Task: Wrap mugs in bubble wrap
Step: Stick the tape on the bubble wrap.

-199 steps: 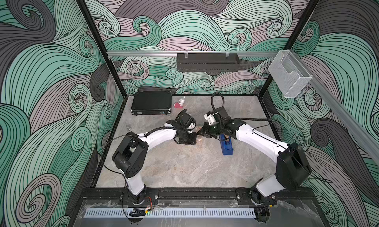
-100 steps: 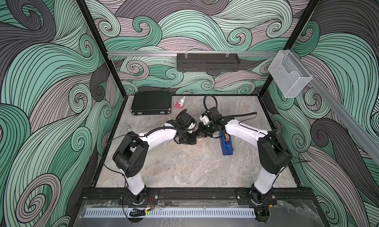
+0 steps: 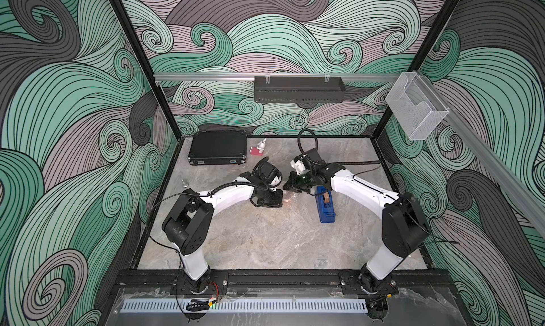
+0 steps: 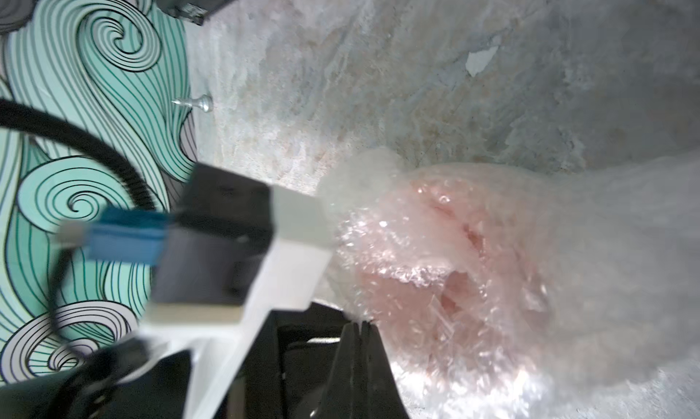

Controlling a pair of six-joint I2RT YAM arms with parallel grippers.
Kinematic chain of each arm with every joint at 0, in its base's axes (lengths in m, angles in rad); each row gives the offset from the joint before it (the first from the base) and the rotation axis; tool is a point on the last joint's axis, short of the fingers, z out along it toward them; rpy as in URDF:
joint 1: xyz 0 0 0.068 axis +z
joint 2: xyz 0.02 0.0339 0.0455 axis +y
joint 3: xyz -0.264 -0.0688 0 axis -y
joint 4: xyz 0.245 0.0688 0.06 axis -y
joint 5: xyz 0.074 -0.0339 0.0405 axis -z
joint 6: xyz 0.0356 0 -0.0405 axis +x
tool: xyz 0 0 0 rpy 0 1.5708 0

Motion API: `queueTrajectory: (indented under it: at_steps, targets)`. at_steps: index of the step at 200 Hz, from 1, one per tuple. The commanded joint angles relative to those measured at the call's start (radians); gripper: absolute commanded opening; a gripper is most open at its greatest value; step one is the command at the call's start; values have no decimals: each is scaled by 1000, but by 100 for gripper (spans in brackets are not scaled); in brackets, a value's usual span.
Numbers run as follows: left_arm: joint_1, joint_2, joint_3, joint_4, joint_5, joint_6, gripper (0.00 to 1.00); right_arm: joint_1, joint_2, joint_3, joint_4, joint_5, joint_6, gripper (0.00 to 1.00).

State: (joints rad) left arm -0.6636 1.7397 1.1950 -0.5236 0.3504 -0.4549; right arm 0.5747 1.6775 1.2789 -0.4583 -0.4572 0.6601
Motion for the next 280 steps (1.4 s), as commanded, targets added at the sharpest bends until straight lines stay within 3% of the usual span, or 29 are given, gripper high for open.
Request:
queueTrajectory:
  at_steps: [1,48,79,145,215,280]
  targets:
    - [-2,24,35,-7,-13,10,11,1,-15,5,-25,8,-24,0]
    - [-1,24,35,-7,-15,10,11,9,65,-42,-27,-28,-53,0]
    - [-1,23,35,-9,-19,12,11,10,111,-32,-82,45,-87,0]
    - [-1,24,35,-9,-19,11,11,16,28,61,-141,119,-109,0]
    - [-1,22,34,-14,-30,13,11,15,168,31,-109,106,-113,0]
    - [-1,19,31,-9,-23,12,11,42,39,75,-147,113,-116,0]
